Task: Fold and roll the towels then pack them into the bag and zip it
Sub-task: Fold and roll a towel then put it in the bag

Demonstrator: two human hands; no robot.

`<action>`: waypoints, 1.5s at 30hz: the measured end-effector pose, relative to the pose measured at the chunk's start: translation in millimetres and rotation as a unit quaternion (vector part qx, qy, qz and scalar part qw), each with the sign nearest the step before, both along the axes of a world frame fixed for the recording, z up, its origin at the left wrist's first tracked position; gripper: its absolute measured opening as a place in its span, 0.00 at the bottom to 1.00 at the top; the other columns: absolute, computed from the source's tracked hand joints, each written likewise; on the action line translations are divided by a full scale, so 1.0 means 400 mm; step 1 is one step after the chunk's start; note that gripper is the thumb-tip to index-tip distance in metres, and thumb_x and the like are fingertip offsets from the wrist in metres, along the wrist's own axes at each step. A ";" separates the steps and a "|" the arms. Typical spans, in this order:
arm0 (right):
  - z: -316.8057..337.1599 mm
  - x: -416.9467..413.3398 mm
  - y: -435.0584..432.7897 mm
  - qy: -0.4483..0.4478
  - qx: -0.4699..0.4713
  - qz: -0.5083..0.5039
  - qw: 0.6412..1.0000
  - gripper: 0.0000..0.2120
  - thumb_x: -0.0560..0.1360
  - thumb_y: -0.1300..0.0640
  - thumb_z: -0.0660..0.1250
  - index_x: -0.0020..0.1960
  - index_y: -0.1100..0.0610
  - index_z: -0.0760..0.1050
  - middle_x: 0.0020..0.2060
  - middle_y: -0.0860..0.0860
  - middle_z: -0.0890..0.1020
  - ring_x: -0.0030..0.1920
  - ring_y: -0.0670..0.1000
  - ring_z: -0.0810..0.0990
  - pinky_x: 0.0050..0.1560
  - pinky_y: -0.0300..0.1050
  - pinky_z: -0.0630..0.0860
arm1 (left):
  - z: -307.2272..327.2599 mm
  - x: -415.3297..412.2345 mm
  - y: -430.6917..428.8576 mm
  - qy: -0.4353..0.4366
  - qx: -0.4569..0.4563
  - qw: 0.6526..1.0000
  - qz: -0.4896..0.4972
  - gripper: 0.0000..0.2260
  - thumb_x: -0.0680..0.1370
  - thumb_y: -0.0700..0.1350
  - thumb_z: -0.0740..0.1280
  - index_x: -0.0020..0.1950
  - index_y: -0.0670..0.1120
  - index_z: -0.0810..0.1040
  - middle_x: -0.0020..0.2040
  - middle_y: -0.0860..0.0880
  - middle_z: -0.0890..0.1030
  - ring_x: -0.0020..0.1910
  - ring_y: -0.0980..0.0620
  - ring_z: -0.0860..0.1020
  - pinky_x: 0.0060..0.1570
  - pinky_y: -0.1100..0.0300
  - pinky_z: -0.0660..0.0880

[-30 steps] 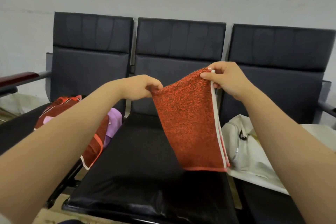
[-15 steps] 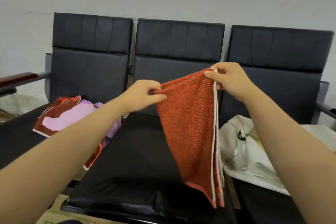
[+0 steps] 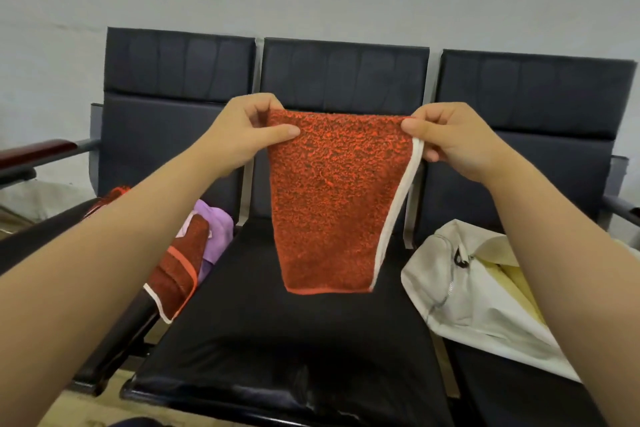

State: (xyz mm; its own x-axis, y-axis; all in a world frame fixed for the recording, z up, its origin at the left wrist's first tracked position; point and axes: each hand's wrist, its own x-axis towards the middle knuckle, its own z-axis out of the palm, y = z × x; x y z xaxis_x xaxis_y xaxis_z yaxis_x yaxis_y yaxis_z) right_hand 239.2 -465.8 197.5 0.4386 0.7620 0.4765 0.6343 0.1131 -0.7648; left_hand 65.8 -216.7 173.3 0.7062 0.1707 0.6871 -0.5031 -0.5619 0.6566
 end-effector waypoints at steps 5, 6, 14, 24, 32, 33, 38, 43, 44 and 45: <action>0.003 0.014 -0.009 0.087 -0.002 0.042 0.995 0.11 0.72 0.51 0.68 0.40 0.59 0.74 0.24 0.45 0.74 0.23 0.43 0.65 0.30 0.41 0.59 | 0.022 -0.004 0.005 0.111 -0.107 0.987 -0.038 0.16 0.69 0.42 0.70 0.56 0.52 0.74 0.40 0.53 0.84 0.37 0.58 0.79 0.37 0.62 0.73; -0.003 0.020 -0.005 0.080 -0.019 0.023 0.996 0.08 0.74 0.54 0.67 0.42 0.60 0.74 0.24 0.45 0.74 0.23 0.43 0.66 0.30 0.39 0.60 | 0.018 0.003 0.008 0.149 -0.092 0.984 0.009 0.14 0.69 0.43 0.71 0.53 0.51 0.77 0.40 0.54 0.84 0.37 0.60 0.78 0.36 0.62 0.69; -0.085 0.059 0.113 0.086 -0.010 -0.150 0.985 0.07 0.78 0.63 0.66 0.42 0.55 0.73 0.37 0.54 0.80 0.34 0.48 0.84 0.34 0.39 0.81 | -0.047 0.130 0.010 0.129 -0.067 0.958 0.248 0.09 0.74 0.36 0.69 0.38 0.49 0.75 0.33 0.49 0.77 0.26 0.59 0.74 0.24 0.68 0.67; -0.254 0.055 0.075 -0.061 -0.032 -0.200 0.977 0.03 0.72 0.63 0.72 0.42 0.60 0.78 0.36 0.51 0.81 0.32 0.40 0.76 0.36 0.36 0.73 | -0.215 0.071 0.036 0.096 0.135 0.967 0.194 0.09 0.68 0.34 0.74 0.41 0.47 0.79 0.37 0.53 0.79 0.35 0.61 0.76 0.40 0.68 0.72; -0.677 -0.082 -0.032 -0.226 -0.471 0.004 0.853 0.07 0.68 0.57 0.71 0.42 0.50 0.73 0.46 0.45 0.71 0.49 0.50 0.74 0.49 0.39 0.68 | -0.668 -0.085 -0.060 0.441 0.379 0.813 -0.002 0.08 0.68 0.43 0.66 0.43 0.52 0.71 0.44 0.53 0.74 0.43 0.52 0.72 0.42 0.62 0.64; -0.701 -0.101 -0.040 -0.231 -0.499 0.022 0.835 0.08 0.69 0.58 0.70 0.44 0.51 0.72 0.48 0.47 0.70 0.50 0.53 0.74 0.49 0.41 0.68 | -0.682 -0.102 -0.070 0.452 0.363 0.814 -0.019 0.10 0.67 0.43 0.66 0.43 0.54 0.67 0.43 0.56 0.72 0.42 0.53 0.71 0.42 0.61 0.65; -0.694 -0.134 -0.043 -0.274 -0.464 0.018 0.842 0.16 0.67 0.52 0.72 0.50 0.51 0.68 0.52 0.48 0.69 0.51 0.51 0.70 0.49 0.49 0.72 | -0.679 -0.129 -0.062 0.377 0.351 0.856 0.036 0.24 0.65 0.63 0.68 0.55 0.53 0.69 0.52 0.58 0.67 0.51 0.60 0.68 0.52 0.62 0.69; -0.717 -0.122 -0.032 -0.191 -0.491 0.044 0.849 0.19 0.70 0.56 0.74 0.58 0.53 0.73 0.55 0.49 0.74 0.52 0.49 0.73 0.54 0.46 0.72 | -0.712 -0.105 -0.074 0.436 0.432 0.789 0.026 0.27 0.68 0.63 0.71 0.61 0.50 0.72 0.59 0.53 0.71 0.57 0.53 0.70 0.57 0.58 0.68; -0.718 -0.115 -0.031 -0.198 -0.482 0.037 0.853 0.17 0.71 0.58 0.73 0.58 0.53 0.75 0.56 0.49 0.75 0.54 0.50 0.74 0.55 0.45 0.72 | -0.713 -0.101 -0.076 0.432 0.434 0.790 0.031 0.26 0.68 0.62 0.71 0.60 0.50 0.73 0.58 0.53 0.72 0.56 0.53 0.70 0.56 0.57 0.68; -0.719 -0.110 -0.030 -0.208 -0.470 0.032 0.857 0.16 0.72 0.60 0.70 0.59 0.53 0.76 0.56 0.49 0.76 0.55 0.51 0.74 0.56 0.45 0.72 | -0.713 -0.101 -0.077 0.422 0.433 0.796 0.035 0.24 0.69 0.62 0.71 0.58 0.50 0.74 0.57 0.54 0.73 0.55 0.53 0.71 0.55 0.56 0.68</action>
